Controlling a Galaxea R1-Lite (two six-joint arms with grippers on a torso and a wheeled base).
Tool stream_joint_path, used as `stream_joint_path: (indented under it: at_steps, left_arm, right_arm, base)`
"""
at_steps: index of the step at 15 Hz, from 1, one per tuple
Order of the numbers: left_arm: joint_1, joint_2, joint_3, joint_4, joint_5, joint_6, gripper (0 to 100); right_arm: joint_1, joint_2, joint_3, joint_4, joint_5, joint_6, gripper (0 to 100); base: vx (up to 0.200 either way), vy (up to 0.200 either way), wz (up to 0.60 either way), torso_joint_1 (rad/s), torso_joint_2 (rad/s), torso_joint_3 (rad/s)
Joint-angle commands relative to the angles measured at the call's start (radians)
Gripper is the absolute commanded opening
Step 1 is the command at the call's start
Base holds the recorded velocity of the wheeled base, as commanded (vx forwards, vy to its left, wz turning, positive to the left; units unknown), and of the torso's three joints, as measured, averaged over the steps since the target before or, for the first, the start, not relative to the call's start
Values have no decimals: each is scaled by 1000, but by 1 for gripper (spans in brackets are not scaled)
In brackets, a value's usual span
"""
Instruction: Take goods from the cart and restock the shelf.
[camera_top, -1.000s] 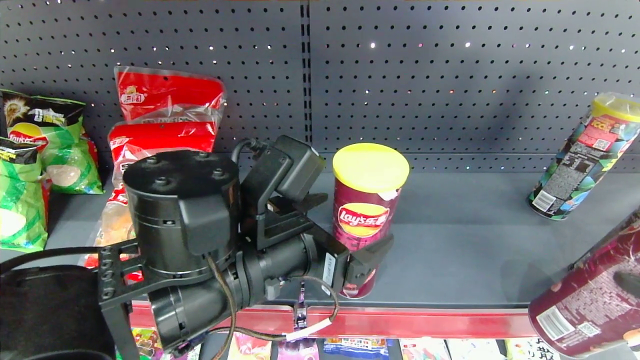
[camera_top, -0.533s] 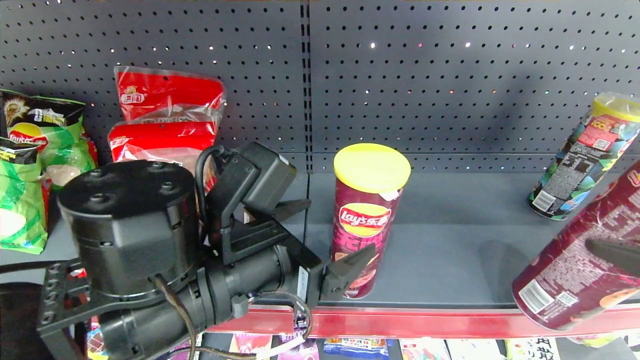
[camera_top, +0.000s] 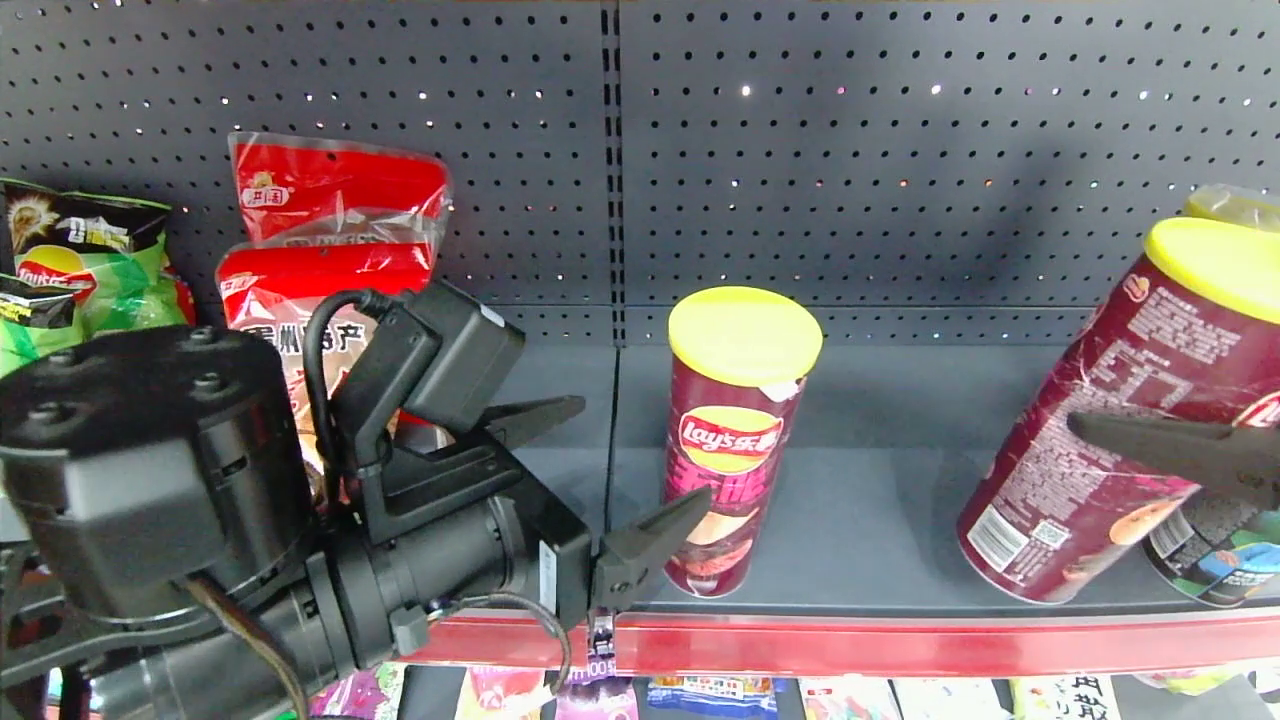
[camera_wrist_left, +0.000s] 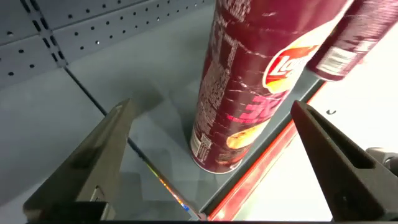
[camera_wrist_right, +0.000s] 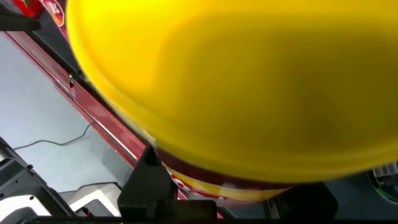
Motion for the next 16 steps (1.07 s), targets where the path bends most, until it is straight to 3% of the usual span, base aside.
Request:
stream_joint_path:
  at_steps: [1, 6, 11, 14, 16]
  left_arm:
    - [13, -7, 1, -1, 1, -1, 100]
    - [30, -22, 44, -2, 1, -1, 100]
    - [62, -47, 73, -1, 4, 4, 100]
    - [73, -61, 99, -2, 1, 4, 100]
    - [90, -65, 105, -2, 1, 4, 100]
  right_arm:
    - [23, 64, -33, -1, -5, 0, 0]
    - [52, 184, -73, -133, -37, 1, 0]
    - [67, 334, -179, -156, -33, 3, 0]
    - [67, 431, -209, -267, -34, 6, 0]
    - [69, 472, -240, -271, -28, 7, 0]
  base:
    - [0, 0, 0, 0, 0, 0]
    - [0, 0, 0, 0, 0, 0]
    - [0, 0, 0, 0, 0, 0]
    - [0, 0, 0, 0, 0, 0]
    - [0, 0, 0, 0, 0, 0]
